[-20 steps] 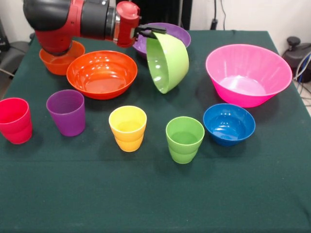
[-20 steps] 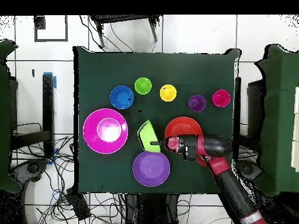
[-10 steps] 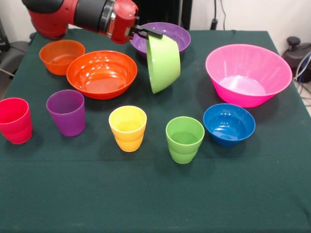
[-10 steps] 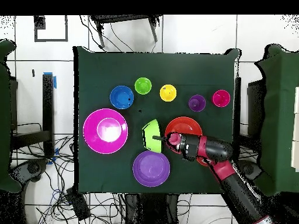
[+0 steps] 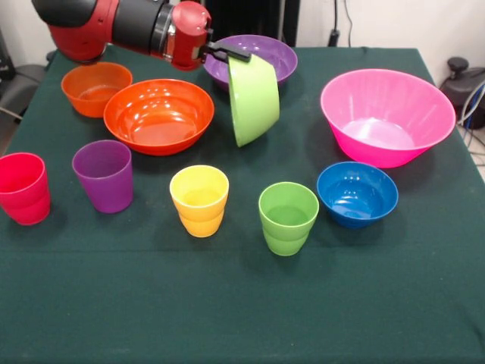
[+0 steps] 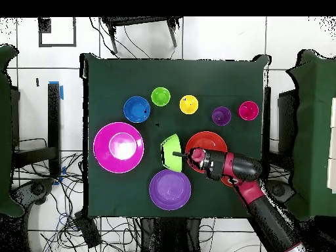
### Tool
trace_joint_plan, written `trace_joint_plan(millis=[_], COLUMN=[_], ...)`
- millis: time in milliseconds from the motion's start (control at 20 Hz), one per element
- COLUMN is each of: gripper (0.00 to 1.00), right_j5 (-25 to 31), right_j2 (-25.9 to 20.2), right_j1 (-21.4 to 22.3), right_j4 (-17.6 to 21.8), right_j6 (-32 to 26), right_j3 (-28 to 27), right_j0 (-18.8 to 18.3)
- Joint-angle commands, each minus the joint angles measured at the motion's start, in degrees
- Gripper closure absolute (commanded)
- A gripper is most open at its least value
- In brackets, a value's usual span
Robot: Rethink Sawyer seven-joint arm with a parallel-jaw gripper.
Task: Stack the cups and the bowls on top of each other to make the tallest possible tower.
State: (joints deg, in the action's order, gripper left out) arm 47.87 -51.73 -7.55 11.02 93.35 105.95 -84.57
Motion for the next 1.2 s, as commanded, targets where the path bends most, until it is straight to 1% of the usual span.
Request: trace_joint_plan(millis=[50,200,450,950,1200], gripper=[1.00,1.00,1.00,1.00,1.00], right_j5=[-0.03,2.17,5.12,11.29,12.62], right_j2=[8.47,8.80,8.90,8.92,8.71], right_j1=[-5.73,-7.05,-7.81,-6.99,-7.01], right_j4=[-1.01,-1.27,-1.59,-0.27,0.79], right_j6=[-4.79,-6.86,-7.72,-8.69,-9.61], right_j3=[-16.76,-19.03,-21.47,-26.24,-28.42], right_j0=[2.52,2.36,2.45,3.52,3.75])
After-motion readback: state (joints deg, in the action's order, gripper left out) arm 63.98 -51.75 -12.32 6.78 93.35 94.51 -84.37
